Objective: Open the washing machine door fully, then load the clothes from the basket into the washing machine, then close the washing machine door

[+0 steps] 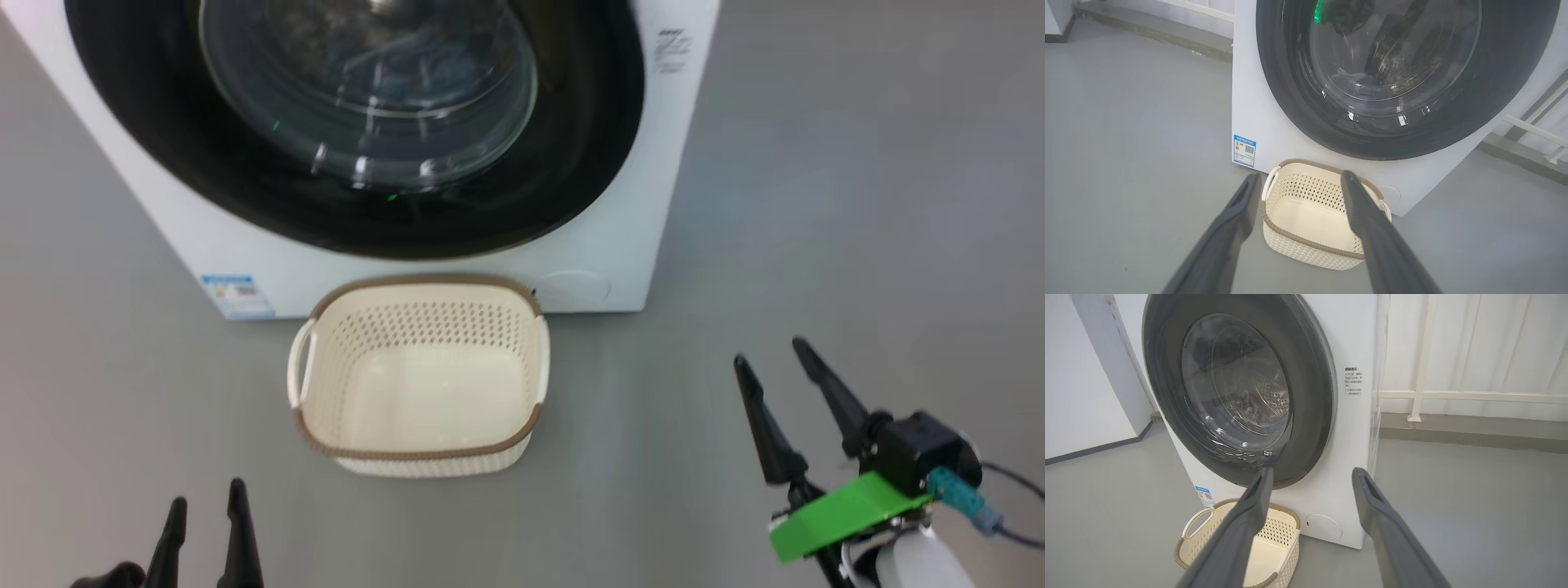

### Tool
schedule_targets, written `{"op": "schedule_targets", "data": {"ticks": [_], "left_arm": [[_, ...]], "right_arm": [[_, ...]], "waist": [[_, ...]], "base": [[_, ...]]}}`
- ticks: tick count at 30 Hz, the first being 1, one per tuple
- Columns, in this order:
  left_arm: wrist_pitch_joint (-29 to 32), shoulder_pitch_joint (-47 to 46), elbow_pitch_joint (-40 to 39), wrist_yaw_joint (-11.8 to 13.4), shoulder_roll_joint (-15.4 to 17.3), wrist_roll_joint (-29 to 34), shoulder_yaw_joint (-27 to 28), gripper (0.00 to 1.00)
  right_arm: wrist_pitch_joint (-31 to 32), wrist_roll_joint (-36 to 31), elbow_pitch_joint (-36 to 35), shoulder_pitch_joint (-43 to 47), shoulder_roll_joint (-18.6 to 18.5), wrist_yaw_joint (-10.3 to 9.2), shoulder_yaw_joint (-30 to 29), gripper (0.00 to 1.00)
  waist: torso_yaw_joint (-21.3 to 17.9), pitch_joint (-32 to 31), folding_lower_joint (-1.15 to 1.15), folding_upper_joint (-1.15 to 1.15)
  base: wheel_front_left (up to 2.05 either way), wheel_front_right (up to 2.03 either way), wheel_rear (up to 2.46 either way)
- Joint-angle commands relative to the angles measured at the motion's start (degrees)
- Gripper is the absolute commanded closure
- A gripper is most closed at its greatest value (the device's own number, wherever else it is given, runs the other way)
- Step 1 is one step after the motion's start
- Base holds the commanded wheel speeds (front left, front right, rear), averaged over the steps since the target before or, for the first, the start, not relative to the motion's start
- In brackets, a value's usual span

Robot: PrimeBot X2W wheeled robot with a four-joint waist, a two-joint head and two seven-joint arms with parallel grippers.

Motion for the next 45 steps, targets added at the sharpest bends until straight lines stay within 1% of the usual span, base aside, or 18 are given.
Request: {"op": "schedule_targets", "data": {"ticks": [1,6,17,21,29,36,45], "left_arm": [[-0.4,0.2,-1.0,-0.2,0.9,1.0,2.2,0.0],[-0.4,1.5,-1.0,-0.1,0.9,2.1,2.0,0.0],[-0.4,2.1,-0.9,-0.2,0.9,4.4,1.5,0.0],[-0.4,2.2,-1.3,-0.2,0.9,4.9,1.5,0.0],[-0.4,2.5,-1.9,1.1,0.9,6.5,0.6,0.0],[-0.4,2.4,-1.8,1.3,0.9,5.6,0.9,0.0],[-0.4,2.4,-2.0,1.8,0.9,6.3,1.0,0.0]], "right_arm": [[0.2,0.5,-2.0,1.0,0.6,-0.33,1.2,0.0],[0.2,0.0,-2.4,4.3,1.4,-0.33,0.8,0.0],[0.2,-0.3,-2.9,9.0,2.9,-0.33,-2.1,0.0],[0.2,-0.3,-2.9,9.1,3.3,-0.33,-2.5,0.0],[0.2,-0.5,-3.0,9.2,3.7,-0.33,-3.0,0.0],[0.2,-0.4,-3.0,9.1,3.9,-0.33,-3.2,0.0],[0.2,-0.4,-2.7,9.0,4.0,-0.33,-3.1,0.0]], "waist": [[-5.6,-5.3,0.0,0.0],[-8.0,-6.0,0.0,0.0],[-9.4,-6.4,0.0,0.0],[-9.5,-6.4,0.0,0.0],[-8.9,-6.5,0.0,0.0],[-8.3,-6.4,0.0,0.0],[-8.3,-6.6,0.0,0.0]], "base": [[0.0,0.0,0.0],[0.0,0.0,0.0],[0.0,0.0,0.0],[0.0,0.0,0.0],[0.0,0.0,0.0],[0.0,0.0,0.0],[0.0,0.0,0.0]]}}
